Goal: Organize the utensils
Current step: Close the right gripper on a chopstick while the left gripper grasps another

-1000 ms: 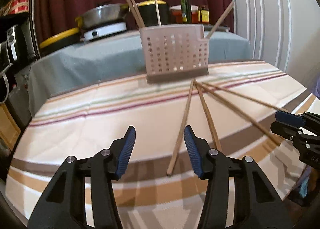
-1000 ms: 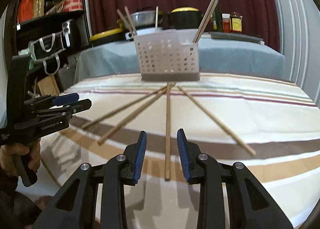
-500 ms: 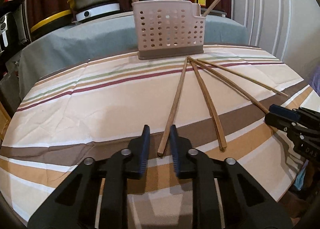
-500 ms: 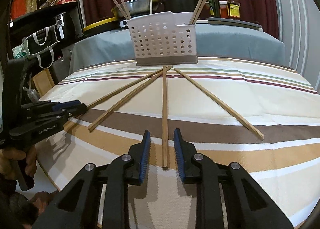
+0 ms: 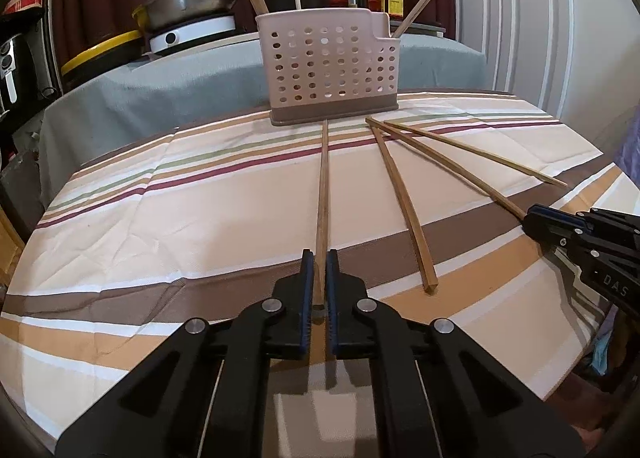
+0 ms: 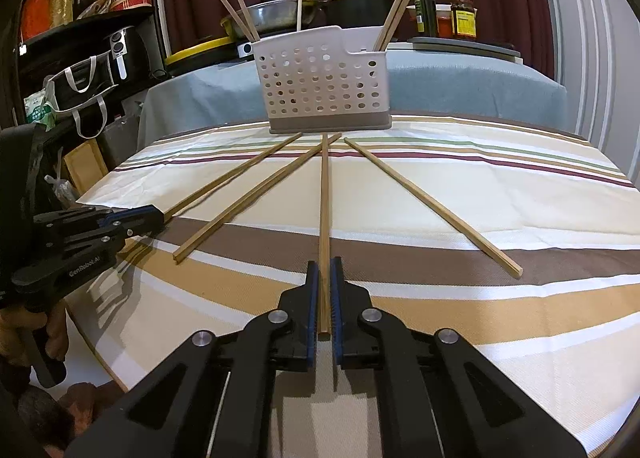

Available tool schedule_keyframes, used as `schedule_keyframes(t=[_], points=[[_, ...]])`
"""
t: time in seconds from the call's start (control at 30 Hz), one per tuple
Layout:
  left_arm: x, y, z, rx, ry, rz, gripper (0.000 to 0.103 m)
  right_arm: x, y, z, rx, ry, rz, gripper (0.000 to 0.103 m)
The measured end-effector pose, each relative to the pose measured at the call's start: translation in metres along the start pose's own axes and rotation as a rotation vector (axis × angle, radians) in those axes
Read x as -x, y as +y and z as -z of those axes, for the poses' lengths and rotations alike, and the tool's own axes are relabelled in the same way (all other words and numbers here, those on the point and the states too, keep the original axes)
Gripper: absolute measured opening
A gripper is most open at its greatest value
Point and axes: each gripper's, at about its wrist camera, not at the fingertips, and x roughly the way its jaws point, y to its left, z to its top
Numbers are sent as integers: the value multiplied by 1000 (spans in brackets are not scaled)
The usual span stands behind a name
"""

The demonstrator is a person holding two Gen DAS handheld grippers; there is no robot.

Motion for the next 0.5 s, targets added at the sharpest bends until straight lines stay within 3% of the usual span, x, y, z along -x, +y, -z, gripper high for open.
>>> schedule_keyframes(t=[0.5], points=[[0, 4, 4, 10, -11, -4, 7, 3, 2, 3, 25, -19, 16, 7]])
